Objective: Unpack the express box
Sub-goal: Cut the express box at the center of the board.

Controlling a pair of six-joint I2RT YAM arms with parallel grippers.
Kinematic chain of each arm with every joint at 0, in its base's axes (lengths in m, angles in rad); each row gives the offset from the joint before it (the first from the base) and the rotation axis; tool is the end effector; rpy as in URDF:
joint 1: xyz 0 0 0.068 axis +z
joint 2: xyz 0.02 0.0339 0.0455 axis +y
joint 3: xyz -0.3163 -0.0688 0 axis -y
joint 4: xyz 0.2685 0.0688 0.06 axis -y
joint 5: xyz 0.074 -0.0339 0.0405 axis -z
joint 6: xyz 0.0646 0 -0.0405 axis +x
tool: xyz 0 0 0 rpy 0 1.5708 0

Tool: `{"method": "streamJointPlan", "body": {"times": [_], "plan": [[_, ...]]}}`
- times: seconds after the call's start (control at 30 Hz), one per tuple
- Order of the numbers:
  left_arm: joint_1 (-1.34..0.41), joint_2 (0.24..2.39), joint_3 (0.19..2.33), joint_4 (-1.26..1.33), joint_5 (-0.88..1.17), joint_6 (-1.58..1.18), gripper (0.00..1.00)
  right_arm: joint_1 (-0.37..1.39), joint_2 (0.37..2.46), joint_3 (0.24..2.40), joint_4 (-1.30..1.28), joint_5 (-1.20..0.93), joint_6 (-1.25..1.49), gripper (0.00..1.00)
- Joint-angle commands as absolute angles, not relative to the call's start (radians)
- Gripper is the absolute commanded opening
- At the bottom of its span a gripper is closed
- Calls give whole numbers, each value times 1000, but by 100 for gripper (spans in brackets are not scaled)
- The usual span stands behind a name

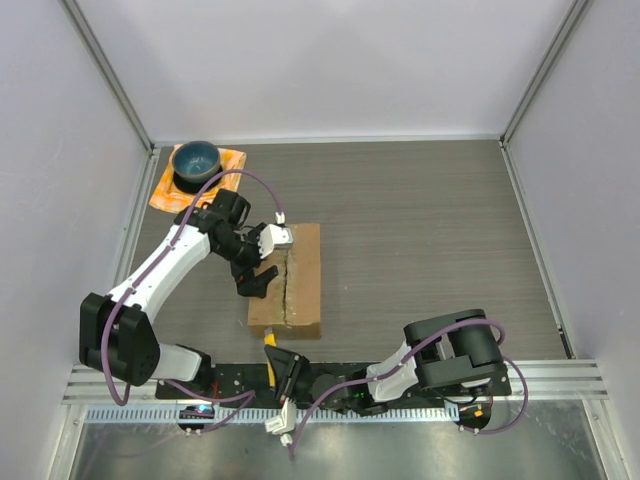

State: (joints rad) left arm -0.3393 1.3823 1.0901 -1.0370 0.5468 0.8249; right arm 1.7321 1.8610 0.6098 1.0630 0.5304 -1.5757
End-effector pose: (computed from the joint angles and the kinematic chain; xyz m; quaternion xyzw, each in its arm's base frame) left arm 0.2397 -0.1202 0.2789 0.5527 0.7805 -0.2323 0.1771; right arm -0.0287 0.3796 0.1563 -0.7548 0.1048 -0.1532 0.6291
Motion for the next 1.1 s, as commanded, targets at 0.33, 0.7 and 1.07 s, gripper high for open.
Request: {"method": "streamJointPlan", "body": {"times": [0.33,0.7,1.07], "plan": [[-339,1440,1025,-1031,488,842,100,1727,1773,584,1151,558,-1555,1],[-341,1440,1025,-1040,492,856,100,1720,1778,575,1154,563,-1522,1],[-344,1453,988,-1074,460,931,100,1710,1761,543,1170,621,-1502,1]]}}
